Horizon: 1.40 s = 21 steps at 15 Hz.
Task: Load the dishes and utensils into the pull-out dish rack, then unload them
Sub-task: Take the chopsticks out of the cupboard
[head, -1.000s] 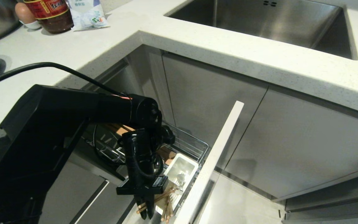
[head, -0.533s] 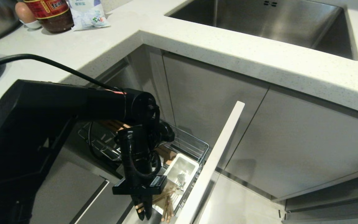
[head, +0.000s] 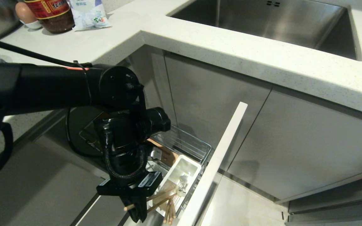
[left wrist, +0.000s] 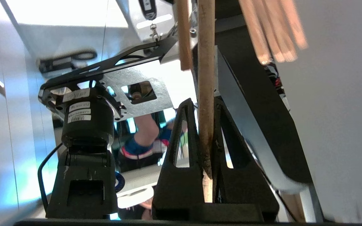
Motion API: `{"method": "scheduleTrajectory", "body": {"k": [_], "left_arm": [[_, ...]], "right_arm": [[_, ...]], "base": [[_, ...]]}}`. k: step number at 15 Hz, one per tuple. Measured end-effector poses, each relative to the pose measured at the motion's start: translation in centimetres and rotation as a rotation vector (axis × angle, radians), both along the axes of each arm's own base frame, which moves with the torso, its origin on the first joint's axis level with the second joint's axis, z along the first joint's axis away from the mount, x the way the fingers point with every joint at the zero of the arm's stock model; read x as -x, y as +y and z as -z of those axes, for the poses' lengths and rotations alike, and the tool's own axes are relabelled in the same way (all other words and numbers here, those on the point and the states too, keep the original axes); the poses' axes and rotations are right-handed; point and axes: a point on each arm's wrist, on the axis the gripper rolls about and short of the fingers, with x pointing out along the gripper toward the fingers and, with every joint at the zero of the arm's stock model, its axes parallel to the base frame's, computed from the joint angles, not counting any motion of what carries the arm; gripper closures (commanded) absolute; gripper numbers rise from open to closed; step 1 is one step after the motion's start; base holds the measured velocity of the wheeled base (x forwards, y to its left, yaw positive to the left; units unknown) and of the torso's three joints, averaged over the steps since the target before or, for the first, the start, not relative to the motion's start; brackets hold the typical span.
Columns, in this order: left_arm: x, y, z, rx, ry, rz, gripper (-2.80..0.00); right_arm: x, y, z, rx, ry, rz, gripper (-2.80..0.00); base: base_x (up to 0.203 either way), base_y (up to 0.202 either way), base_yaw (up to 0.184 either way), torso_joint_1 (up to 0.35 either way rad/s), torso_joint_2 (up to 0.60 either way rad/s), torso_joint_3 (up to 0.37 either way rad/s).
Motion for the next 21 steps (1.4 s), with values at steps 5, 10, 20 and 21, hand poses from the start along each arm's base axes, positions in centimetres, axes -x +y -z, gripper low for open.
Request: {"method": "scheduleTrajectory", "body": {"k": [5,10,20,21], "left_arm": [[2.5,1.1,-3.6,0.076,-0.107,0.026,0.00],[5.5,2.4,-7.8,0.194,-0.250,0.061,0.00],[12.7,8.1,-14.6,0.324,-0.608,0.068,0.00],[13.5,8.9,-15.1,0.334,-0.640,0.065,0.00]], "right_arm": [[0.0,0.0,0.0,0.000,0.000,0.001,0.00],[0.0,0.0,0.0,0.000,0.000,0.001,0.00],[0.0,0.0,0.0,0.000,0.000,0.000,0.00],[0.0,0.0,0.0,0.000,0.000,0.001,0.00]], "base": [[0.000,0.000,0.000,0.000,0.00,0.000],[0.000,0.000,0.000,0.000,0.00,0.000],[0.000,0.000,0.000,0.000,0.00,0.000],[0.000,0.000,0.000,0.000,0.00,0.000]]}}
